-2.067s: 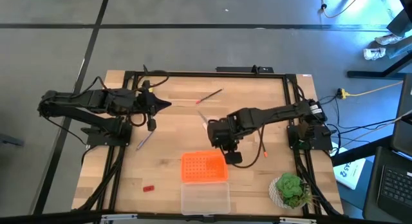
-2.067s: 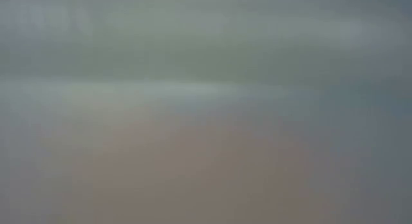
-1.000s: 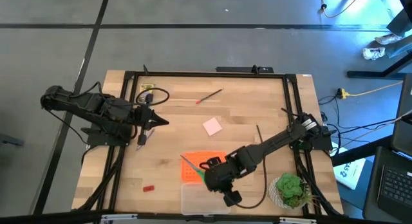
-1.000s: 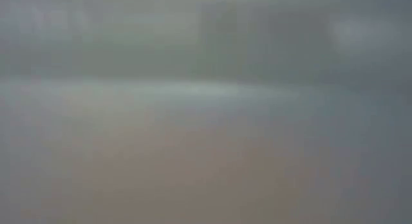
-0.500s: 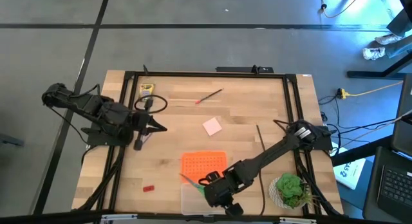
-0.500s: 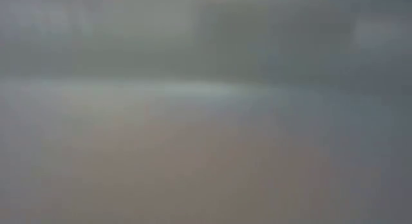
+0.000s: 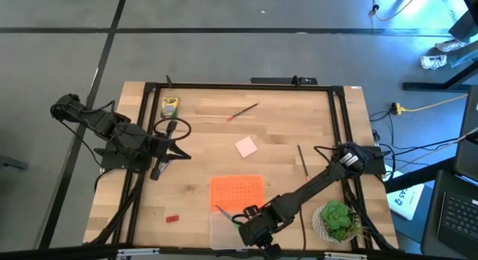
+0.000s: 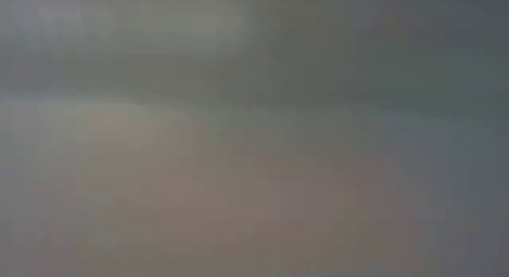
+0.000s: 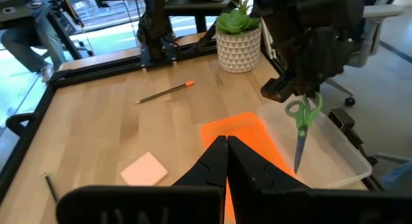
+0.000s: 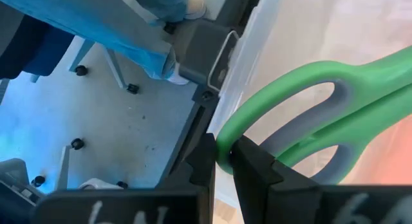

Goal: Pack school essentials
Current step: Put the green scissors into the orange supply box

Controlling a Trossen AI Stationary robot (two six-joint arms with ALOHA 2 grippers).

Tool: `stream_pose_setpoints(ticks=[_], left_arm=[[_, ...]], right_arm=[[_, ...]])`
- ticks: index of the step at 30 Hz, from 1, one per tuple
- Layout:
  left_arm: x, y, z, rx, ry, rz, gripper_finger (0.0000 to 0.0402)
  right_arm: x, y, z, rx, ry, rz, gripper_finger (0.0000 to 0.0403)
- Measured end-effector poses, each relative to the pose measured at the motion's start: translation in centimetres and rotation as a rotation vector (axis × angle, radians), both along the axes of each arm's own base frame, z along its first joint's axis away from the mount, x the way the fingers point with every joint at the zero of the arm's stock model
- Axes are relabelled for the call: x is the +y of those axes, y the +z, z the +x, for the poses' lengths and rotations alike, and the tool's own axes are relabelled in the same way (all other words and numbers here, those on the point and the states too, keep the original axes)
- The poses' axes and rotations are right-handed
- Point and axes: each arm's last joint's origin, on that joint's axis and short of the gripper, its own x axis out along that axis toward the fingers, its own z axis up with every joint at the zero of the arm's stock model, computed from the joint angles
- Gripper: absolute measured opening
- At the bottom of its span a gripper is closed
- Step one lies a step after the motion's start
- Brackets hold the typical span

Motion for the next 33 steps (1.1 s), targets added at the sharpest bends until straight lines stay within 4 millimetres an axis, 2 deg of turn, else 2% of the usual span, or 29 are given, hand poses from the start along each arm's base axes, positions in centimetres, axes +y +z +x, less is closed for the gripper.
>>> stream_pose_setpoints(ticks=[7, 13, 33], left_arm=[[-0.2, 0.0, -0.1, 0.000, -0.016, 0.000, 0.0000], [-0.2, 0.0, -0.1, 0.003, -0.016, 0.002, 0.0000], [-0.2, -0.1, -0.1, 0.006, -0.011, 0.006, 0.0000]], right_arm=[[0.9, -0.5, -0.5, -0.023, 0.080, -0.019, 0.0043], [0.8, -1.8, -0.3, 0.015, 0.065, -0.054, 0.0043], [0.8, -3.4, -0.1, 0.049, 0.061, -0.087, 0.0043]])
